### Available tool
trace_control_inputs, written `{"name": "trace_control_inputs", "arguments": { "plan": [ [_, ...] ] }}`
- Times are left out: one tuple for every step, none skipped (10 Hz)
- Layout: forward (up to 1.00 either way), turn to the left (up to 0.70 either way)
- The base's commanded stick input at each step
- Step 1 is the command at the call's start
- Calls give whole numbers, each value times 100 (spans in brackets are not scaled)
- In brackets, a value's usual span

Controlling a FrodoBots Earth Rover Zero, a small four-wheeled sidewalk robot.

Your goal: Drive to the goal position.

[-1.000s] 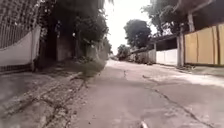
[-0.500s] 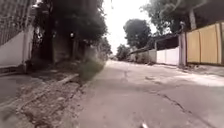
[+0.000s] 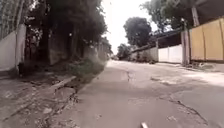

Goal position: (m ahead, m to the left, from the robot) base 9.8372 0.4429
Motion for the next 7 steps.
{"name": "trace_control_inputs", "arguments": {
  "plan": [
    [70, 0],
    [70, 0],
    [70, 0],
    [70, 0],
    [70, 0],
    [70, 0],
    [70, 0]
  ]
}}
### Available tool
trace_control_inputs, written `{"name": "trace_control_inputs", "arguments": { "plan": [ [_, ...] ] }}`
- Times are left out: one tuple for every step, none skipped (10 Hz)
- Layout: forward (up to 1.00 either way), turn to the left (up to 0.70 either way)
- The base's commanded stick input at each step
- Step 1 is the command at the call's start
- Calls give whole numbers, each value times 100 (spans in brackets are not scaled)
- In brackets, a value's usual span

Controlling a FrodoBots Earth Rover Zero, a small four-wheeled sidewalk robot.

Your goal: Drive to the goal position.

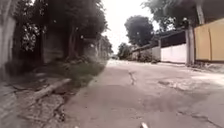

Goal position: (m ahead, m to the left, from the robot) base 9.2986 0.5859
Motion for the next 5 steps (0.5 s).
{"name": "trace_control_inputs", "arguments": {
  "plan": [
    [70, 0],
    [70, 0],
    [70, -11],
    [70, -24],
    [70, -13]
  ]
}}
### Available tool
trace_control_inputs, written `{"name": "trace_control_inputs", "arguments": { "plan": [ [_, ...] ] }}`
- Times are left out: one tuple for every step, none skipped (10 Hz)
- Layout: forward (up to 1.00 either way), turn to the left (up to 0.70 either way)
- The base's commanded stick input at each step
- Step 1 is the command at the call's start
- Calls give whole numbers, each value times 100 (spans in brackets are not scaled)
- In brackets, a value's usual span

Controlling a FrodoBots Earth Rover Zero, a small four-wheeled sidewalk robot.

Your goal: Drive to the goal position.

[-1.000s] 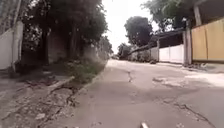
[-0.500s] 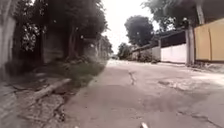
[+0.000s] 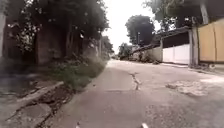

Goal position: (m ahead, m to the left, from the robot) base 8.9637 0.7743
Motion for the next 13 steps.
{"name": "trace_control_inputs", "arguments": {
  "plan": [
    [70, 0],
    [70, 0],
    [70, 0],
    [70, 0],
    [70, 0],
    [70, 0],
    [70, 0],
    [70, 0],
    [70, 0],
    [70, 0],
    [70, 0],
    [70, 0],
    [70, 0]
  ]
}}
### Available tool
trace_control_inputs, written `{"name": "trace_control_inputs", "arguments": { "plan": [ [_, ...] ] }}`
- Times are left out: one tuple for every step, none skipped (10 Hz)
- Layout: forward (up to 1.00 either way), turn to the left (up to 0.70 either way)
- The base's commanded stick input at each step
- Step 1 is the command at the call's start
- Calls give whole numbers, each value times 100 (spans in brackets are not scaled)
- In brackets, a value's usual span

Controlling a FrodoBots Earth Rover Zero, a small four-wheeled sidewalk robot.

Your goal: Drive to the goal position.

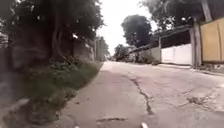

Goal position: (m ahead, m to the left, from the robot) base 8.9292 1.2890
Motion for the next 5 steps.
{"name": "trace_control_inputs", "arguments": {
  "plan": [
    [70, 0],
    [70, 0],
    [70, 0],
    [70, 0],
    [70, 0]
  ]
}}
